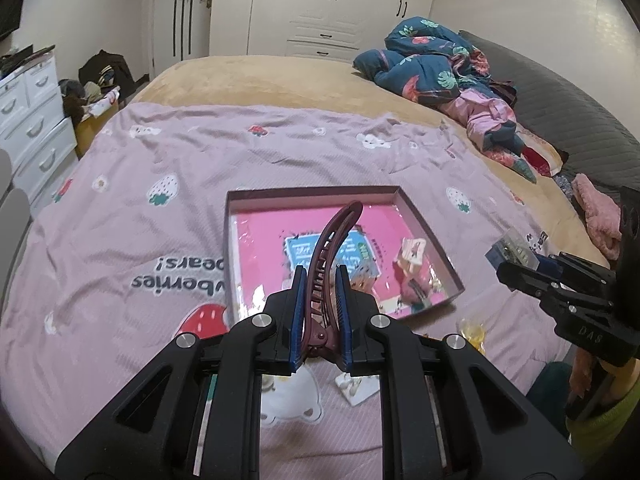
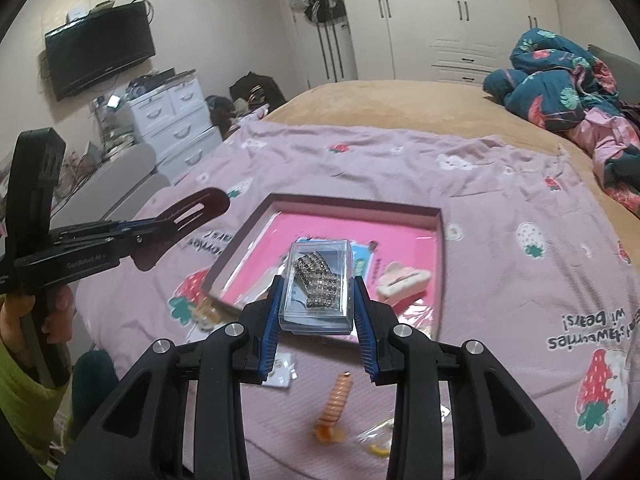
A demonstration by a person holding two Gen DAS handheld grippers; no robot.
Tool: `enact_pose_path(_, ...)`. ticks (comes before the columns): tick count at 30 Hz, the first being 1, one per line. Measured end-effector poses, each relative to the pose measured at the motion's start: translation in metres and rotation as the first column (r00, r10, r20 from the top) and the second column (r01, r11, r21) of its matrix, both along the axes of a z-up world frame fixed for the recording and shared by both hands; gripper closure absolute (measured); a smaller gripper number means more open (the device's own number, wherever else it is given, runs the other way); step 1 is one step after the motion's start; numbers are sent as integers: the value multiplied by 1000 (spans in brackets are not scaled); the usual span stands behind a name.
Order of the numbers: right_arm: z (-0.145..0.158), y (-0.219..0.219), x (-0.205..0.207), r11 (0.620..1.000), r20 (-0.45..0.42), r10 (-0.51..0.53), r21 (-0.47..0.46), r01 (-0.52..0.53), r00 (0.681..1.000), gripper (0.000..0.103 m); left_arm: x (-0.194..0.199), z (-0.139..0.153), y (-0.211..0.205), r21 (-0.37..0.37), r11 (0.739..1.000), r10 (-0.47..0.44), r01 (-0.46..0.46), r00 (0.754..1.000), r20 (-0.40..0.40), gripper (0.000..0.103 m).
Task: Organize jewelry
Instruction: 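Carry the maroon clip and silver clip card into the tray and open both grippers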
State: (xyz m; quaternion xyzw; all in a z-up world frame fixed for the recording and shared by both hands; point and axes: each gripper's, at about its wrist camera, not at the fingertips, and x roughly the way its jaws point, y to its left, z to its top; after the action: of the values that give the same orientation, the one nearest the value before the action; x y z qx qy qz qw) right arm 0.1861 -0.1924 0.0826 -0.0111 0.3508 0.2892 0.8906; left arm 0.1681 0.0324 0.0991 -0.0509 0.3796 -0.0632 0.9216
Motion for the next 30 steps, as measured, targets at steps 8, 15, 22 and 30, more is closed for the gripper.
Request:
enact_pose_path(8, 8, -23, 17, 997, 19, -71, 28, 70, 997, 71, 19, 1, -10, -11, 1000, -21, 21, 1000, 4, 96)
enact_pose_path(15, 9, -34, 32, 993, 27, -115, 29, 114, 993, 71, 43, -6, -24, -3, 999, -47, 47, 999, -5, 97)
enact_pose_path(22, -6, -41, 46, 990, -4, -142, 13, 142, 990, 71, 74, -25, -39, -20, 997, -74, 73, 996, -49, 97)
enact_pose_path(30, -29, -47, 58, 987, -56, -159, -9, 159, 986, 71, 103, -56, -63, -36, 991, -132, 129, 985, -112, 97)
